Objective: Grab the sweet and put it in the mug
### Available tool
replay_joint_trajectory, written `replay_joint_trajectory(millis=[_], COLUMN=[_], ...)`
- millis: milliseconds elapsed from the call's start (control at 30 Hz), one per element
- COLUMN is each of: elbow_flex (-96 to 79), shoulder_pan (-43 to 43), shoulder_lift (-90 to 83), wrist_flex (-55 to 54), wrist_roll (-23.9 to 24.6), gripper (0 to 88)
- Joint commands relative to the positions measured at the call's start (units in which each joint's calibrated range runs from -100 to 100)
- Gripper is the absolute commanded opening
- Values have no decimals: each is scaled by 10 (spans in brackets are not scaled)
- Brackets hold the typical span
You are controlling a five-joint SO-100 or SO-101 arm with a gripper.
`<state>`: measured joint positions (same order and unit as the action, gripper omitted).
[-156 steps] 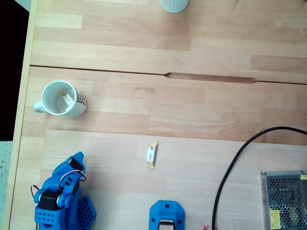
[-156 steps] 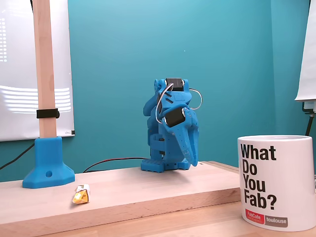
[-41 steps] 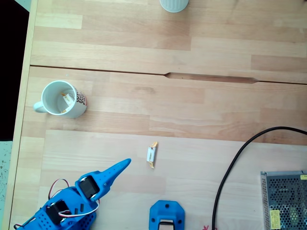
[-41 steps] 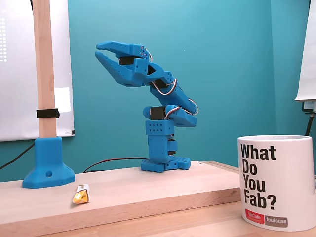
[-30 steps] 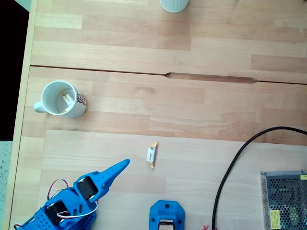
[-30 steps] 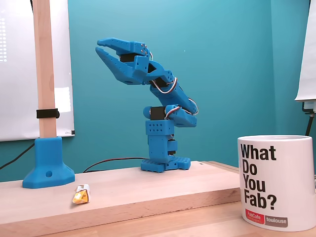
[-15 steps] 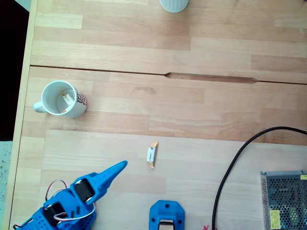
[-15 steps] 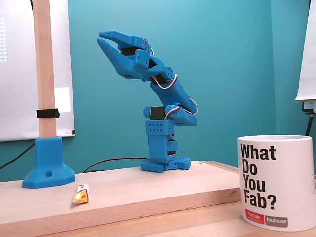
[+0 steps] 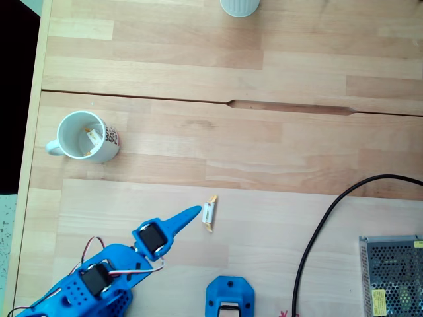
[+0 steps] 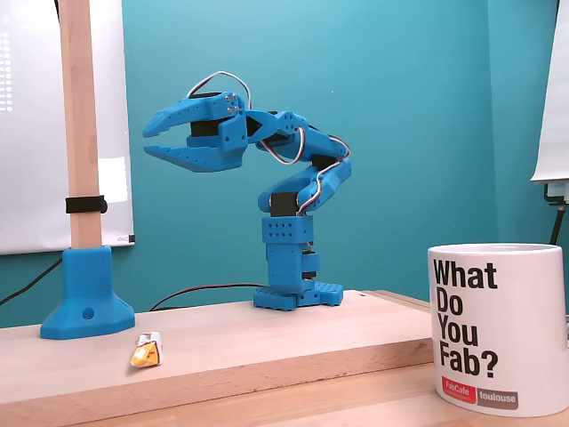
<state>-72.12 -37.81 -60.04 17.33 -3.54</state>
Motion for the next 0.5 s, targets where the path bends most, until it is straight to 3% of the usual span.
replay_joint_trajectory(millis=[0, 467], elbow_flex=[73, 290], shoulder_pan=[-7, -9], shoulder_lift=[58, 291], wrist_flex=[-15, -14], wrist_roll=[-1, -2], gripper=[39, 39])
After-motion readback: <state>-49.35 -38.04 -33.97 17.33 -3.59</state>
